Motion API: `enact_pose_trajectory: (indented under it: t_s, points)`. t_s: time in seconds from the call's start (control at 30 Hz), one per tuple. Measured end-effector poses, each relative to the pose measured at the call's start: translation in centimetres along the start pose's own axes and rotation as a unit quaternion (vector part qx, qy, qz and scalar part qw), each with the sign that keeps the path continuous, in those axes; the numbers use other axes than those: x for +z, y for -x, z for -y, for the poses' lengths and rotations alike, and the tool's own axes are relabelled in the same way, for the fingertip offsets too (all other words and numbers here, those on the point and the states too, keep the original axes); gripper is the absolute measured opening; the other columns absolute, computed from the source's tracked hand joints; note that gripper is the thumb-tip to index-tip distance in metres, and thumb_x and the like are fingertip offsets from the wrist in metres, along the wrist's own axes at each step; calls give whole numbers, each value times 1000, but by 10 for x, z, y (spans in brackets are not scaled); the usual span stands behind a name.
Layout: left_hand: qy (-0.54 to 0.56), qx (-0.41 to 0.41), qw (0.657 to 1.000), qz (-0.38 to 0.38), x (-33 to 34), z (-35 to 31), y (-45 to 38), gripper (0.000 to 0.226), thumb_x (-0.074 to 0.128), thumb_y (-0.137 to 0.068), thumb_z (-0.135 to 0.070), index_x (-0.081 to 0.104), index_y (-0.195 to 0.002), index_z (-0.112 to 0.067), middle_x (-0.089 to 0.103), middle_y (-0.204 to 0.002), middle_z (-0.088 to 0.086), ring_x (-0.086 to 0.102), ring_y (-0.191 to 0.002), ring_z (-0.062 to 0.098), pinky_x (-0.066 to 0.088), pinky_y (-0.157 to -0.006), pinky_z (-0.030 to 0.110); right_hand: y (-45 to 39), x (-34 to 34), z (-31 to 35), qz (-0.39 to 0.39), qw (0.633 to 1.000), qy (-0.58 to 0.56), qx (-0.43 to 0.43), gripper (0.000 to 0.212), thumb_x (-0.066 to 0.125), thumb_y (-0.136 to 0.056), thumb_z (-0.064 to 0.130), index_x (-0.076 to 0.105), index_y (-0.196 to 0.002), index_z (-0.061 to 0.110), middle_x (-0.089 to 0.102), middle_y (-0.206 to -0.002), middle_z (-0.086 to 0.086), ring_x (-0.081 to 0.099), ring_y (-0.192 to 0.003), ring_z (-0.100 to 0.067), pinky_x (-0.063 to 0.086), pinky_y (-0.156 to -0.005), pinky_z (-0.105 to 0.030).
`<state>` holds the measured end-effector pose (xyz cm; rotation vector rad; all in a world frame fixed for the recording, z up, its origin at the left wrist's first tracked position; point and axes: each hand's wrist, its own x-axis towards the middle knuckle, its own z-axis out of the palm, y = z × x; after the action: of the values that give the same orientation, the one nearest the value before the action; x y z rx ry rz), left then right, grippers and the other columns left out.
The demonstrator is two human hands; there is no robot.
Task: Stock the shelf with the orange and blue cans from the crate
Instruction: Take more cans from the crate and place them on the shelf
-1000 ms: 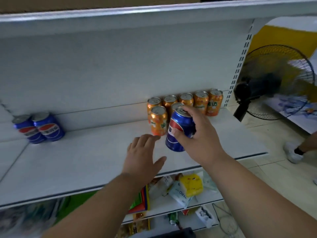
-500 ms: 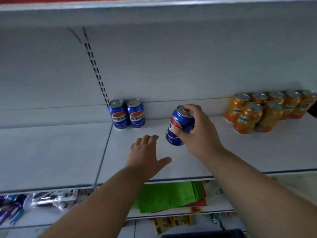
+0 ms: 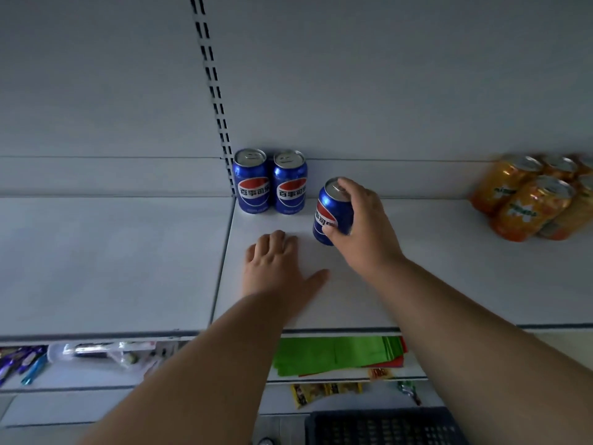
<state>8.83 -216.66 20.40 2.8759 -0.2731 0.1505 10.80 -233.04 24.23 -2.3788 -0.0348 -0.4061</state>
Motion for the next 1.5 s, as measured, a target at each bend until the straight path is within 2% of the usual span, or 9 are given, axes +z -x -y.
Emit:
enact_pose_trajectory:
  t_s: [0.1, 0.3, 0.53, 0.73, 0.93, 1.13, 1.37, 1.5]
  points:
    - [0, 0, 1000, -3, 2, 1, 0, 89, 39, -75, -81, 40, -143, -23, 37, -145, -1, 29, -133, 23, 23, -111, 39, 0, 7, 2, 12, 999, 33, 9, 87, 77, -76, 15, 28, -142, 42, 45, -126, -8, 52, -113, -26, 49, -89, -36]
    - [-6, 0, 1000, -11, 4, 2, 0, 87, 39, -73, -81, 41, -140, -25, 37, -143, -4, 29, -132, 22, 22, -110, 38, -40, 25, 3, -3, 996, 83, 24, 88, 77, -78, 18, 26, -147, 38, 45, -124, -11, 56, -107, -31, 51, -88, -42]
    - [-9, 7, 1000, -12, 5, 3, -1, 87, 41, -73, -80, 42, -140, -25, 37, -143, -3, 29, -132, 22, 23, -109, 38, -64, 37, 0, -19, 993, 109, 30, 88, 76, -81, 18, 23, -148, 38, 44, -124, -11, 53, -110, -30, 52, -87, -44]
    - [-3, 2, 1000, -2, 3, 2, 0, 85, 43, -75, -80, 42, -140, -25, 37, -143, -4, 29, -133, 21, 22, -110, 38, -58, 23, -1, 14, 992, 127, 17, 93, 78, -79, 26, 18, -150, 38, 39, -130, -11, 48, -117, -30, 50, -89, -41]
    - [66, -12, 997, -23, -15, -7, 25, 66, 57, -83, -63, 47, -137, -27, 47, -137, -3, 40, -127, 22, 31, -106, 38, 18, -30, 10, 8, 992, 110, -58, 82, 75, -80, 34, 30, -148, 22, 37, -139, -11, 44, -123, -29, 46, -95, -41]
    - [77, -20, 996, -34, -41, -36, 130, 55, 57, -87, -54, 48, -135, -28, 48, -133, -7, 40, -125, 17, 32, -108, 35, 103, -79, 30, 15, 992, 46, -115, 71, 71, -84, 37, 35, -142, 17, 41, -139, -7, 41, -127, -22, 38, -103, -30]
    - [51, -27, 997, -56, -61, -32, 234, 54, 60, -85, -54, 52, -130, -26, 51, -120, -7, 43, -113, 13, 34, -97, 30, 196, -88, 54, 33, 987, -7, -154, 65, 71, -84, 35, 41, -138, 15, 45, -133, -3, 44, -121, -16, 39, -104, -29]
    - [52, -11, 997, -56, -64, 1, 255, 54, 58, -84, -55, 54, -128, -24, 53, -118, -7, 45, -110, 12, 34, -95, 28, 225, -76, 76, 30, 985, 7, -172, 62, 71, -84, 36, 44, -135, 14, 47, -130, -4, 46, -119, -17, 36, -100, -21]
